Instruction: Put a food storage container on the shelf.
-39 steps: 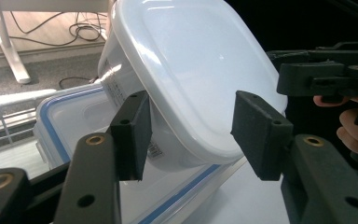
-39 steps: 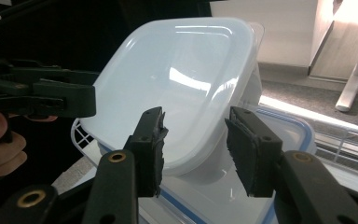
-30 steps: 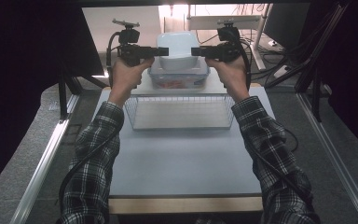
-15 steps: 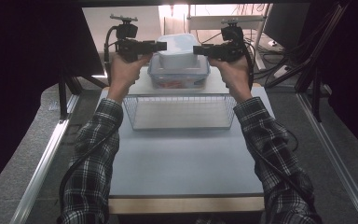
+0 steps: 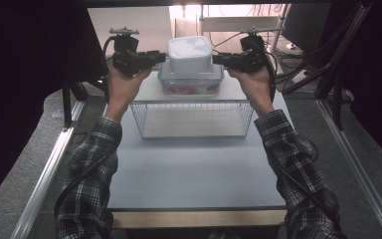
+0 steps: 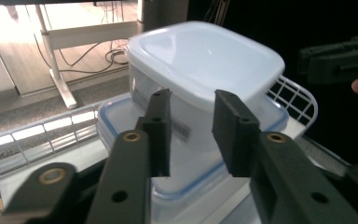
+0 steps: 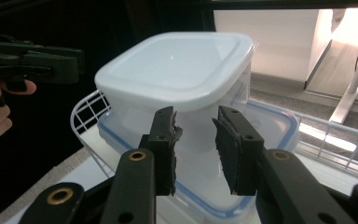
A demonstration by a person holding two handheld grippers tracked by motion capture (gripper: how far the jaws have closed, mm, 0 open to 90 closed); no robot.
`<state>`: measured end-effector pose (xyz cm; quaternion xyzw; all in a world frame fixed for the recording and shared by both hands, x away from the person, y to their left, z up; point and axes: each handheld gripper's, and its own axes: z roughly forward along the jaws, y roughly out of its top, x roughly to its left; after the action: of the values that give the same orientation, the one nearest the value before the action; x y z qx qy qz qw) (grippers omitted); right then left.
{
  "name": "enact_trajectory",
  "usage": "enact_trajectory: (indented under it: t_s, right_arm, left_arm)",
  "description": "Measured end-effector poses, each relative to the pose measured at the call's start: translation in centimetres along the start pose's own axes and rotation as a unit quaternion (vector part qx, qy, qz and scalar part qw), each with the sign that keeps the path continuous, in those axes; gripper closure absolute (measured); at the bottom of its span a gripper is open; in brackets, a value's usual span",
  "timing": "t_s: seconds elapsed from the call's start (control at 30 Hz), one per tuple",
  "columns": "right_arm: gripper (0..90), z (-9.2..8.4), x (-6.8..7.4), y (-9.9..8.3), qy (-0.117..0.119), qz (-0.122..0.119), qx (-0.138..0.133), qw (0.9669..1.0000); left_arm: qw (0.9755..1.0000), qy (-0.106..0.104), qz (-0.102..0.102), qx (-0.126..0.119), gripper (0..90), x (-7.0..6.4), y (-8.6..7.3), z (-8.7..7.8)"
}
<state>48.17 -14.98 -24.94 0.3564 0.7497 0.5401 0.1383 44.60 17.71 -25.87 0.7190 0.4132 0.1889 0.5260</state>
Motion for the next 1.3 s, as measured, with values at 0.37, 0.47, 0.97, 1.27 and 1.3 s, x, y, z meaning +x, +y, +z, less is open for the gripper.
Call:
enact_trajectory:
  t_s: [0.37,0.47,0.97,1.27,1.3]
  right_arm:
    - [51.6,-1.2,0.1,-3.3,0.009,-0.020,0.006,0.9997]
    - [46.7,-1.4,0.3,-4.4,0.013,-0.030,0.010,0.9994]
    - [29.9,-2.0,1.9,-7.9,0.024,-0.065,0.034,0.9970]
    - [22.6,-2.4,2.4,-9.5,0.030,-0.076,0.039,0.9959]
    - [22.0,-2.5,2.4,-9.6,0.031,-0.077,0.038,0.9959]
  left_arm:
    - [0.9988,-0.012,0.047,0.010,33.5,-1.9,-4.3,-0.3]
    - [0.9986,-0.021,0.049,0.009,26.7,-2.1,-5.2,-0.5]
    - [0.9962,-0.046,0.068,0.029,10.6,-3.7,-9.1,-0.7]
    - [0.9947,-0.057,0.075,0.041,6.9,-4.8,-10.8,-0.8]
    - [0.9945,-0.060,0.075,0.042,6.6,-4.9,-11.0,-0.9]
